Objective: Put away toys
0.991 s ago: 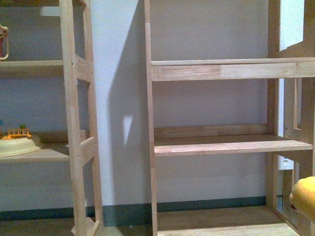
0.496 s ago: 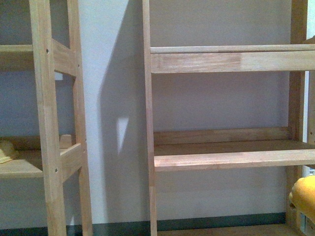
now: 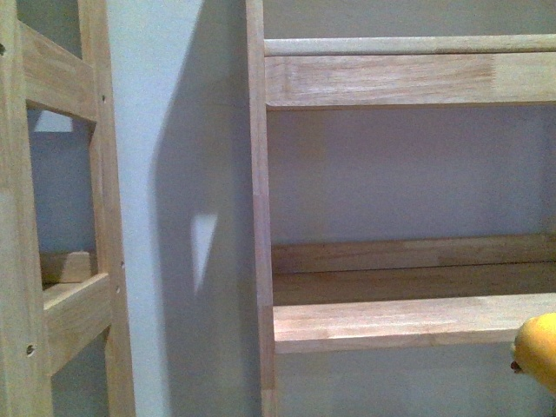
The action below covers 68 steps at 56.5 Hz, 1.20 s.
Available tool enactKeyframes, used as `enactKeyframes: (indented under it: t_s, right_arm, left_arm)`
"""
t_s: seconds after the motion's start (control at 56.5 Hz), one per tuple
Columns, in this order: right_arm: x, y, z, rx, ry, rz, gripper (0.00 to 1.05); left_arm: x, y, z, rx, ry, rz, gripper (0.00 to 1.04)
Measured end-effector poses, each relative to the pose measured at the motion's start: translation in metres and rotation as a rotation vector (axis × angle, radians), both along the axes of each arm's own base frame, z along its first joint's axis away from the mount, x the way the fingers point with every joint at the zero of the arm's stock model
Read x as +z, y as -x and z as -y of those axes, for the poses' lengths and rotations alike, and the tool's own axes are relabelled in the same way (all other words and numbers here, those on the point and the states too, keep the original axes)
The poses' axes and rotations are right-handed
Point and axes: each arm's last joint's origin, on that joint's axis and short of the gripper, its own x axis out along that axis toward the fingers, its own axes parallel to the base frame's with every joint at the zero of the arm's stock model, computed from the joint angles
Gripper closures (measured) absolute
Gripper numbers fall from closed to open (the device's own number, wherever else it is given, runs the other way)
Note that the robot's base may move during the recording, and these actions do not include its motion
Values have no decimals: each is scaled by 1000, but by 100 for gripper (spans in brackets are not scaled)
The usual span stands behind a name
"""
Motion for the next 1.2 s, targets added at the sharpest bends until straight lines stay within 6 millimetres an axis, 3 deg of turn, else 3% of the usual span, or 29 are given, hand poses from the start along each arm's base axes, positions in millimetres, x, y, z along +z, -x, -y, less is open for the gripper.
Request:
enactKeyframes:
  t_s: [0.372,0.602,0.796,0.991,1.08,1.204]
  right_arm:
    - [0,0,0,-1,0,-1,98]
    - [2,-5,1,-193,-116,-75,98]
    - [59,-10,-1,-215,-98,27,98]
    - [130,-7,-10,-221,-50,143,98]
    - [172,-4,-16,-207,-21,224,98]
    - [210,-3,-20,-199,5,309,98]
  left_arm:
    - [0,0,0,0,0,0,6]
    - [0,0,0,0,0,0,6]
    - [0,0,0,0,0,0,6]
    - [0,0,0,0,0,0,6]
    - [0,0,0,0,0,0,6]
    - [0,0,0,0,0,0,6]
